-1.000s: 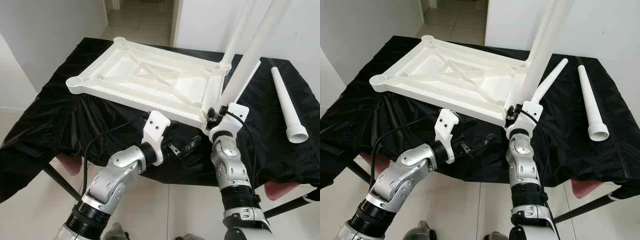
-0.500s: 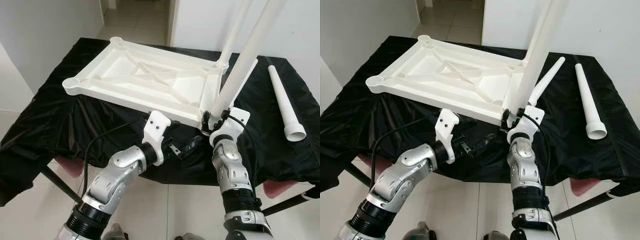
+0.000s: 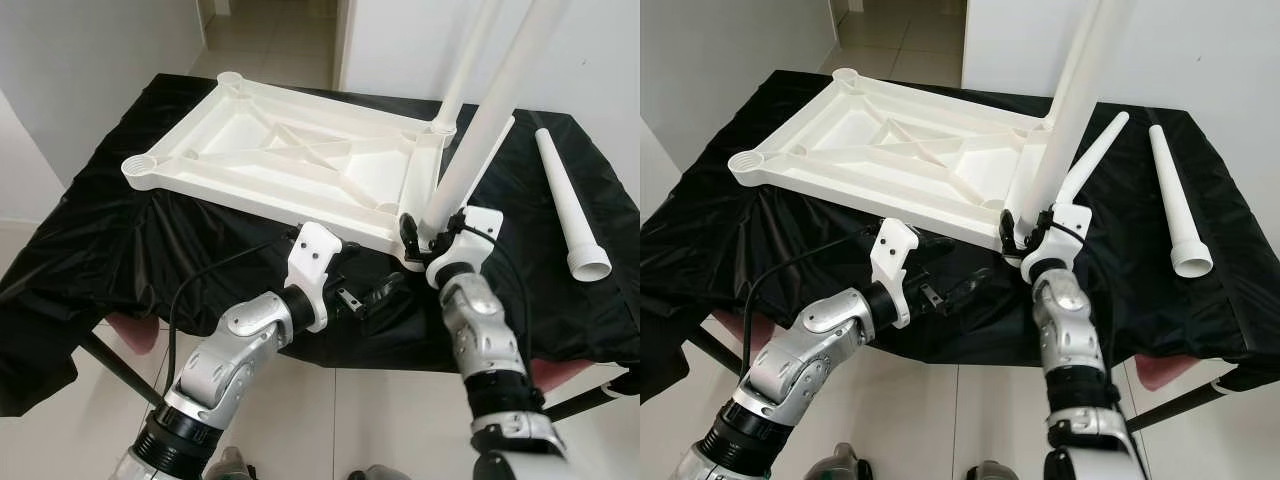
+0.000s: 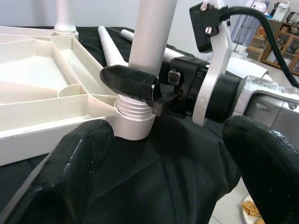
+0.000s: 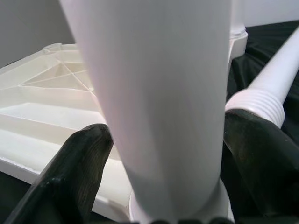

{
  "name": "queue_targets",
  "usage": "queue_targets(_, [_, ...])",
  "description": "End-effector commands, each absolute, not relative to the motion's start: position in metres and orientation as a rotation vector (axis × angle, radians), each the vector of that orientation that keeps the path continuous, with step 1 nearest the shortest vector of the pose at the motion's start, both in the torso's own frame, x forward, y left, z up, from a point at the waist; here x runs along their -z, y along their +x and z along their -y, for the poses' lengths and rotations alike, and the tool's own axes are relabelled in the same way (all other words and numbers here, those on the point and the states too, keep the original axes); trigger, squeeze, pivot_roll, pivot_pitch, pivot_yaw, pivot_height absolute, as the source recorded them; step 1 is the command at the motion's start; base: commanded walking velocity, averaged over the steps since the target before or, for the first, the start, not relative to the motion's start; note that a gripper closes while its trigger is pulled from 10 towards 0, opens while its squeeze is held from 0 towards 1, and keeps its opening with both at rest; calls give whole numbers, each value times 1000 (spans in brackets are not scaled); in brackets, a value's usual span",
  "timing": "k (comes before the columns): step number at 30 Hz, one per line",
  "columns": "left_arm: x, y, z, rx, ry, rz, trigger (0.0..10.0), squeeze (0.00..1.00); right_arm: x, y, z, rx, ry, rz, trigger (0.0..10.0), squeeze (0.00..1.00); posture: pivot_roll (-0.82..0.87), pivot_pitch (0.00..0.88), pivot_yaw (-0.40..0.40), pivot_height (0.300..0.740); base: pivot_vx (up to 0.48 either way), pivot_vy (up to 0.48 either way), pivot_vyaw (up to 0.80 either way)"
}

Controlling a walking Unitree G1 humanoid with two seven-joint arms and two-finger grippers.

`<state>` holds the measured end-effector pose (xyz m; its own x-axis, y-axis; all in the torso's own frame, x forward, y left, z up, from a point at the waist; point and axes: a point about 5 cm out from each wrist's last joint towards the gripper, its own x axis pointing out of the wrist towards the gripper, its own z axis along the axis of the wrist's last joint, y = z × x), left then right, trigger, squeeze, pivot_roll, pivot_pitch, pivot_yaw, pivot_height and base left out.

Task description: Building children table

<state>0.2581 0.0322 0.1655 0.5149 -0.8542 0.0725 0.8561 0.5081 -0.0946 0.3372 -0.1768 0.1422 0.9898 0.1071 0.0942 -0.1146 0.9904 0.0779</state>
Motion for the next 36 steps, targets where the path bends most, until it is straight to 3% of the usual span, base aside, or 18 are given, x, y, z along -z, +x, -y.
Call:
queue_targets(1, [-165,255,-31,1062,-114,17,10000,0,-140,339,179,-171,67,82,10000,0,48,25,-34,740,0,0,0])
queue_targets(19, [-167,257,-32,1059,-110,25,10000,0,-149,356,191,-508,-82,64,10000,0,60,11,-34,740,0,0,0])
queue_targets(20, [-166,257,-32,1058,-108,25,10000,0,-149,357,193,-517,-93,56,9216,0,60,11,-33,740,0,0,0])
queue_targets(21, [-166,257,-32,1058,-108,25,10000,0,-149,357,193,-517,-93,56,9216,0,60,11,-33,740,0,0,0])
queue_targets(22, [-166,257,-32,1057,-107,25,10000,0,-148,358,194,-524,-102,46,4471,0,64,7,-34,740,0,0,0])
queue_targets(23, [-166,257,-33,1057,-106,25,10000,0,-148,358,195,-529,-106,38,1961,0,65,7,-34,740,0,0,0])
queue_targets(24, [-166,257,-33,1057,-106,25,10000,0,-148,358,195,-529,-106,38,1961,0,65,7,-34,740,0,0,0])
queue_targets(25, [-166,257,-33,1056,-106,26,10000,0,-145,358,196,-532,-100,24,0,0,65,7,-34,740,0,0,0])
queue_targets(34, [-166,256,-33,1060,-104,25,10000,0,-135,354,194,-572,-63,-11,0,0,61,0,-29,740,0,0,0])
queue_targets(35, [-166,256,-33,1062,-104,25,10000,0,-134,354,194,-565,-55,-12,353,0,57,1,-29,740,0,0,0])
queue_targets(36, [-166,256,-32,1063,-104,25,10000,0,-133,353,192,-542,-47,-12,10000,0,56,4,-30,740,0,0,0])
